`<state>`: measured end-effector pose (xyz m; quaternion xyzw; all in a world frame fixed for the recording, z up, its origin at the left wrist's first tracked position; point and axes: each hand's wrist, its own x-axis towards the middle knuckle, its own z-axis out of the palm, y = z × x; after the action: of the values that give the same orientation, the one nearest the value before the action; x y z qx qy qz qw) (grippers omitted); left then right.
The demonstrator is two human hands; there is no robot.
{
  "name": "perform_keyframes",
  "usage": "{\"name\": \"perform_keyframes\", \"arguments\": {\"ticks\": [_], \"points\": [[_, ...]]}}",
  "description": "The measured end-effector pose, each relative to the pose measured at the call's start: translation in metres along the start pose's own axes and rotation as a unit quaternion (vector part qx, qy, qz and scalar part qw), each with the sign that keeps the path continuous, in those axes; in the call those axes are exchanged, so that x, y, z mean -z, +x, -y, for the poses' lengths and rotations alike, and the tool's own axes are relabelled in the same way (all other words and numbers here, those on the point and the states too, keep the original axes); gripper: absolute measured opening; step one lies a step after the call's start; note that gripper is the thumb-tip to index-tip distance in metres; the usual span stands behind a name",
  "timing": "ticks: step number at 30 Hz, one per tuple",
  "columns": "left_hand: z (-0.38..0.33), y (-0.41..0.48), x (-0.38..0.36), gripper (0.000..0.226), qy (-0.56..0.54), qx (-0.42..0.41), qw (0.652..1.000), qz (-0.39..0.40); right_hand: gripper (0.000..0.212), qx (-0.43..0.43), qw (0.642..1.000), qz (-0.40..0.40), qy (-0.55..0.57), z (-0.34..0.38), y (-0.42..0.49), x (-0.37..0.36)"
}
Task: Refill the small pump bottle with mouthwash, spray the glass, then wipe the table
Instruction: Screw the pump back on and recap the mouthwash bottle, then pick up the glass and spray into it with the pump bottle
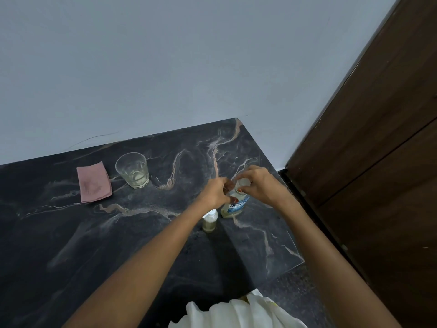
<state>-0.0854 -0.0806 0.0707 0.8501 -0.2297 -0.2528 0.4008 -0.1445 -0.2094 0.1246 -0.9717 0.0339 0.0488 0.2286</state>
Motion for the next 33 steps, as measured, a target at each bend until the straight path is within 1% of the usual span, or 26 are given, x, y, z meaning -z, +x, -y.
{"name": "perform_keyframes", "arguments": {"ticks": [12, 17, 22, 25, 28, 30, 33], "points": [[-0.002, -0.003, -0.003, 0.043, 0.001, 0.009, 1.0, -0.02, 0.033, -0.023, 0.999, -0.032, -0.023, 0.005, -0.003, -0.008], [-0.003, -0.004, -0.001, 0.04, 0.006, 0.006, 1.0, -0.004, 0.034, -0.027, 0.999, -0.04, -0.007, 0.005, -0.006, -0.016], [0.001, -0.007, 0.008, 0.048, -0.018, 0.002, 1.0, 0.012, 0.038, -0.033, 0.999, -0.035, -0.02, 0.004, -0.007, -0.018], [0.008, -0.012, 0.02, 0.048, -0.035, 0.001, 0.999, -0.008, 0.042, -0.016, 0.996, -0.063, -0.069, 0.009, -0.004, -0.016], [0.021, -0.018, 0.035, 0.045, -0.044, 0.007, 0.998, -0.044, 0.038, 0.035, 0.992, -0.1, -0.068, 0.024, 0.003, -0.016], [0.031, -0.022, 0.045, 0.046, -0.05, 0.014, 0.996, -0.068, 0.034, 0.061, 0.992, -0.096, -0.046, 0.038, 0.012, -0.021], [0.049, -0.029, 0.061, 0.045, -0.044, 0.027, 0.993, -0.104, 0.029, 0.077, 0.995, -0.06, 0.016, 0.059, 0.029, -0.036]]}}
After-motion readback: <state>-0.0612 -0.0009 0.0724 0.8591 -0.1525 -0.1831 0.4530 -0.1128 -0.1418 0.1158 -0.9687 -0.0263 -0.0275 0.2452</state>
